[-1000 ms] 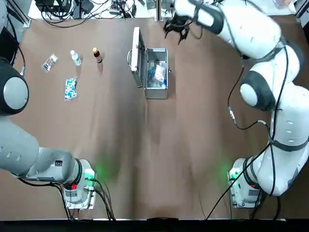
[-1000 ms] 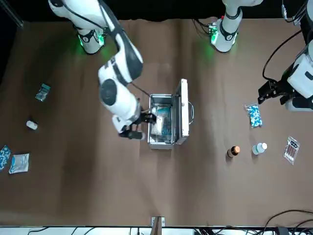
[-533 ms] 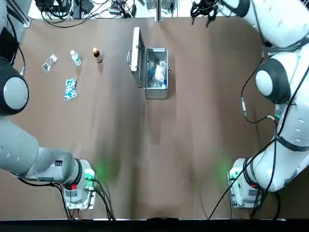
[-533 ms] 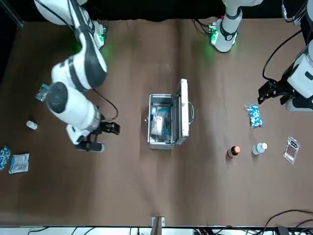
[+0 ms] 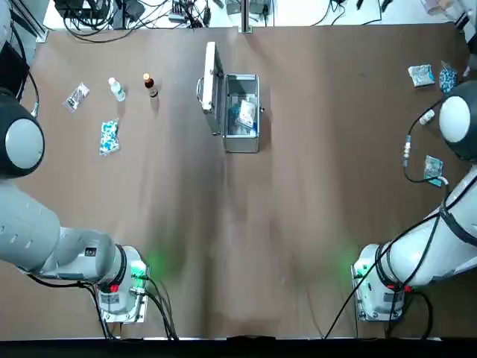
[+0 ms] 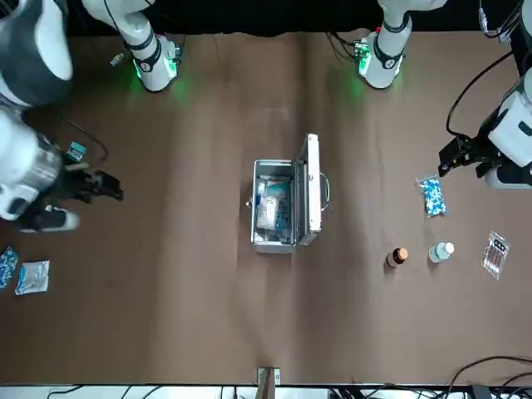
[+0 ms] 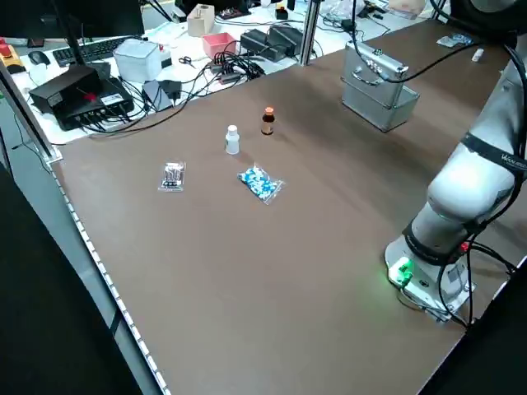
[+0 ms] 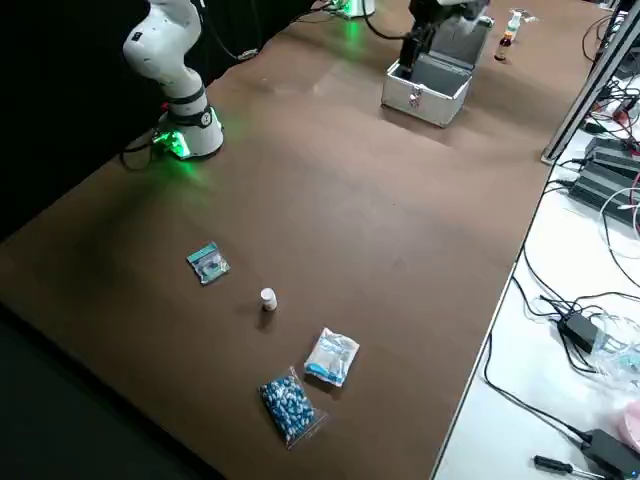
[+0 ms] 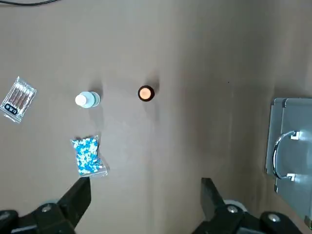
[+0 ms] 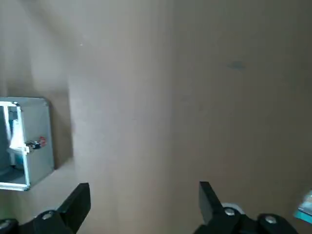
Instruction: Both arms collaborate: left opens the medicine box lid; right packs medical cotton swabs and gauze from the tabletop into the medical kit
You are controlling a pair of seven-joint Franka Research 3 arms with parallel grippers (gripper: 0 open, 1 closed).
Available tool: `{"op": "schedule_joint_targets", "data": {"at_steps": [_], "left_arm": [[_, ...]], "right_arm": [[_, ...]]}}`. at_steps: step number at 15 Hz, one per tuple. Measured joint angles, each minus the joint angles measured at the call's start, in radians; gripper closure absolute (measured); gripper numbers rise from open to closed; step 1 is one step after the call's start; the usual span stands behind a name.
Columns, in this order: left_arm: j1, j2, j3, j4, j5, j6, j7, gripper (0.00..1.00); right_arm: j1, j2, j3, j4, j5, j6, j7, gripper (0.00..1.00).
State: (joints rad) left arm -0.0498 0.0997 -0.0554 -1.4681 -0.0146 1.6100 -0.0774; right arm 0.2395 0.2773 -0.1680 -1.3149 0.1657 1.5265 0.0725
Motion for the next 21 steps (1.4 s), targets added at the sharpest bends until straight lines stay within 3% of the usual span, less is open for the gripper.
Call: {"op": "schedule_joint_targets", "data": {"at_steps": [4,21], "left_arm": [[0.000,0.000,0.000,0.001,0.000,0.000,0.000,0.00],[0.013,-0.043,0.007,0.008,0.000,0.000,0.004,0.00]], "right_arm": [[-0.016,-0.076,0.001,-0.009,-0.052,-0.031,-0.006,0.02],[-0.039,-0.140,0.004,-0.076,-0.067,-0.028,-0.006,0.02]]}}
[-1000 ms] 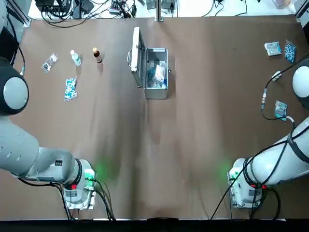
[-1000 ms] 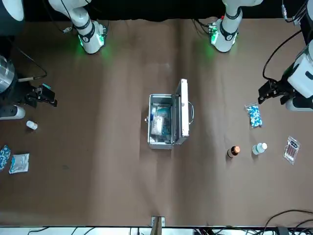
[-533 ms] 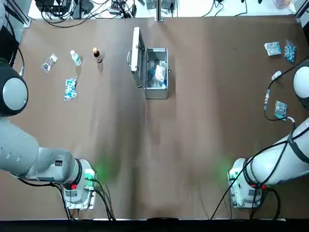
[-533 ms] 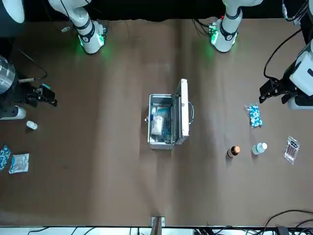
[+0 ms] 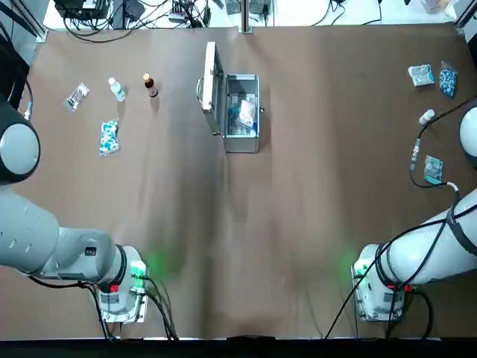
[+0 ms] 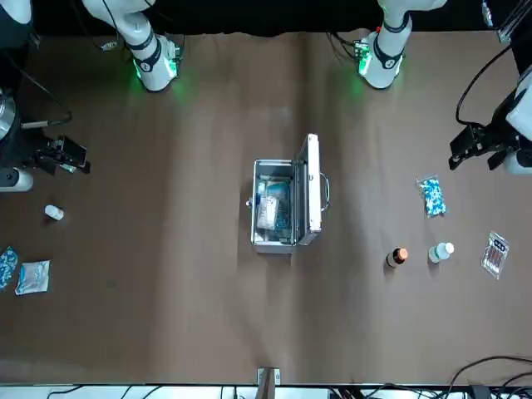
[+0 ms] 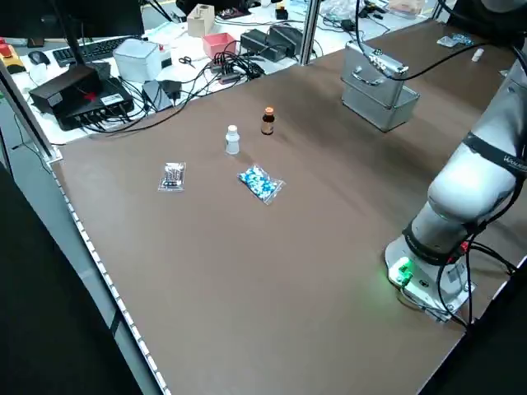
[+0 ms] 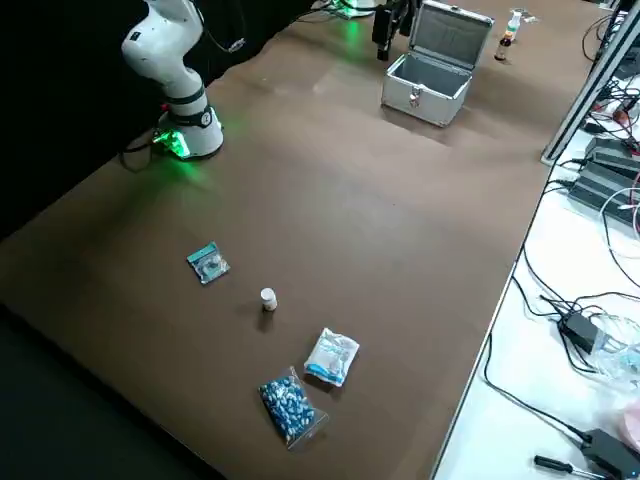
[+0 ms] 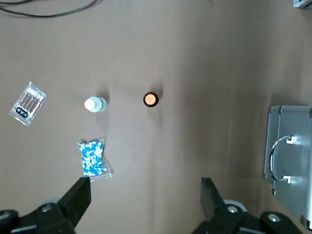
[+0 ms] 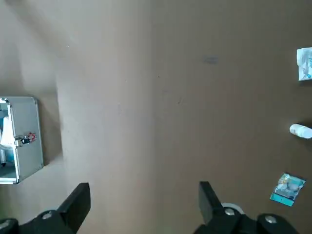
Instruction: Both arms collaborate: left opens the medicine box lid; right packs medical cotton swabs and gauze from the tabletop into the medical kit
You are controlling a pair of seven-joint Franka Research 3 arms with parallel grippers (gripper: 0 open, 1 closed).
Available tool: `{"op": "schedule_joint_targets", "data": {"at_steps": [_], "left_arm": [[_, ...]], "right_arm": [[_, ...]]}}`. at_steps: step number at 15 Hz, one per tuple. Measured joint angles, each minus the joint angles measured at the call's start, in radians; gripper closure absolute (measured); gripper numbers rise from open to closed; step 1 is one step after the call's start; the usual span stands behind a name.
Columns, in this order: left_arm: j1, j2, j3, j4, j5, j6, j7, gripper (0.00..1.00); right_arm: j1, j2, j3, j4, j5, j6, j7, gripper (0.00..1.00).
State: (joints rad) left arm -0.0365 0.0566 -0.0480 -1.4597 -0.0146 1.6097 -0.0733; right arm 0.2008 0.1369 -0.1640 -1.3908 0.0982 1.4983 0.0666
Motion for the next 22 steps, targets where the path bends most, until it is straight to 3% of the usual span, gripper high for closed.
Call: {"op": "schedule_joint_targets", "data": {"at_steps": [2,3,7,9,12,14,22], "left_arm": [[0.005,-0.008,0.000,0.000,0.000,-0.001,0.009,0.00],[0.006,-0.010,0.000,0.000,0.000,-0.002,0.009,0.00],[0.006,-0.011,0.000,0.000,0.000,-0.003,0.009,0.00],[0.006,-0.011,0.000,0.000,0.000,-0.003,0.008,0.00],[0.006,-0.011,0.000,0.000,0.000,-0.003,0.008,0.00],[0.006,-0.011,0.000,0.000,0.000,-0.003,0.008,0.00],[0.006,-0.010,-0.001,-0.002,0.000,-0.004,0.008,0.00]], "right_arm": [[-0.031,-0.012,0.022,-0.012,-0.003,0.001,0.000,0.02],[-0.069,-0.018,0.057,-0.016,-0.004,0.001,0.000,0.02],[-0.340,-0.041,0.341,-0.021,-0.007,0.002,0.000,0.02],[-0.338,-0.051,0.348,-0.023,-0.019,0.001,0.000,0.02],[-0.256,-0.062,0.266,-0.029,-0.025,0.001,0.000,0.02],[-0.228,-0.072,0.235,-0.039,-0.026,0.002,0.000,0.02],[-0.222,-0.112,0.221,-0.076,-0.027,0.003,-0.002,0.02]]}}
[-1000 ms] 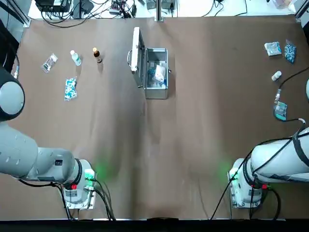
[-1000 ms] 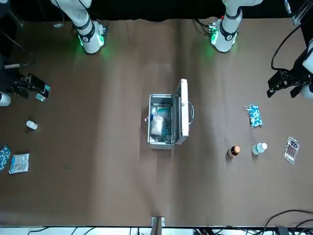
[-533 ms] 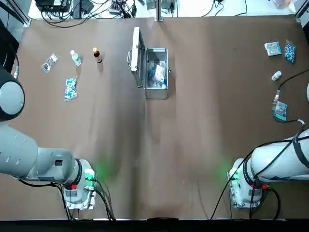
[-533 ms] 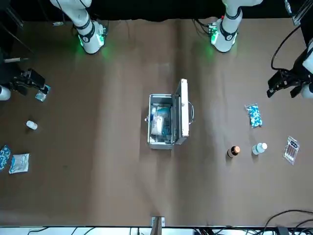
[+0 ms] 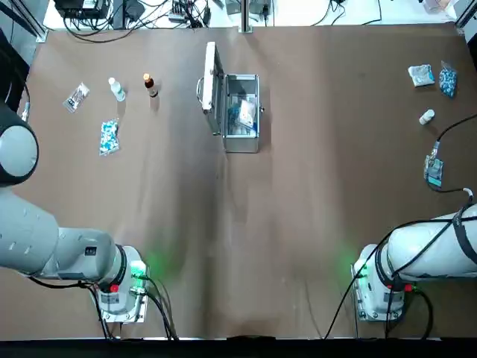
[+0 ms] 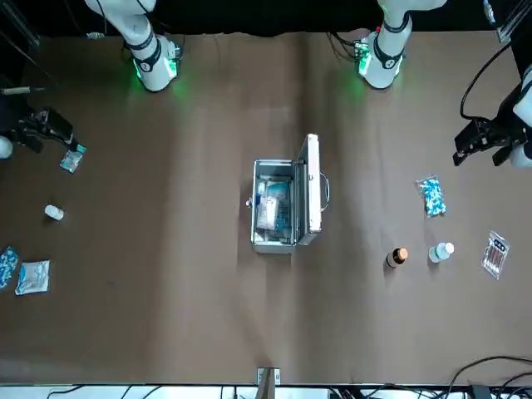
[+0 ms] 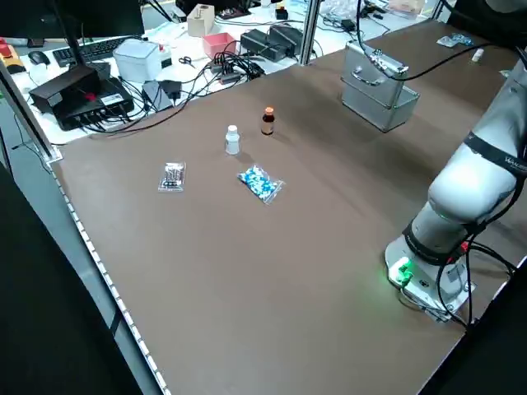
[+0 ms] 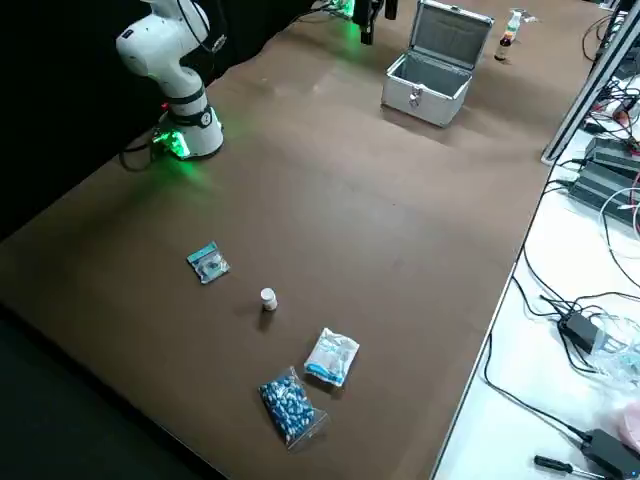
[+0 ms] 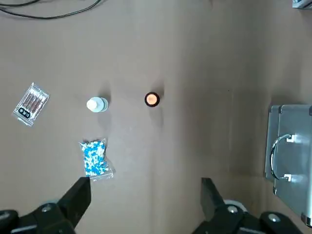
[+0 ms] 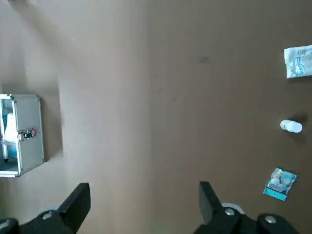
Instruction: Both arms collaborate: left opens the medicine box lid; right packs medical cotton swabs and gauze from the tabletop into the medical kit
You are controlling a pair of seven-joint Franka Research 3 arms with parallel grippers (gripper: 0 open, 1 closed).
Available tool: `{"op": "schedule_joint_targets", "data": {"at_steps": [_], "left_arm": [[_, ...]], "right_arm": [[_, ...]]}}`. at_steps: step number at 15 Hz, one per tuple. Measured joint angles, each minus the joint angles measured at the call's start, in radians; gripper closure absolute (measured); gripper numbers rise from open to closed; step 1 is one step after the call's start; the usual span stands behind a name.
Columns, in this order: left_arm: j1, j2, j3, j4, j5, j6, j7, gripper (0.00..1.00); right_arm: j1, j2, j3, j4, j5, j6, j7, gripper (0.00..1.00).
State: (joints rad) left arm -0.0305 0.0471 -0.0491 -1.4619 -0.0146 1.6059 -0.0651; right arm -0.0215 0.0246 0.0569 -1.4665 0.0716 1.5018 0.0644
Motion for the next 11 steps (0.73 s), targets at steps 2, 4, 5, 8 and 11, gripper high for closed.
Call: {"op": "schedule_joint_targets", "data": {"at_steps": [2,4,5,8,11], "left_arm": [[0.000,0.002,0.000,0.000,0.000,0.000,0.000,0.00],[0.000,0.003,0.000,-0.001,0.000,0.000,0.000,0.00],[0.000,0.003,0.000,-0.001,0.000,0.000,0.000,0.00],[0.000,0.004,0.000,-0.001,0.000,0.000,0.000,0.00],[0.000,0.004,0.000,-0.001,0.000,0.000,0.000,0.00]], "right_arm": [[0.007,0.000,0.001,-0.004,0.000,0.000,0.000,0.02],[0.010,0.000,0.000,-0.008,0.000,0.000,0.000,0.02],[0.011,0.000,0.000,-0.010,0.000,0.003,0.000,0.02],[0.011,0.000,0.000,-0.012,0.000,0.007,0.000,0.02],[0.011,0.000,0.000,-0.012,0.000,0.008,0.000,0.02]]}}
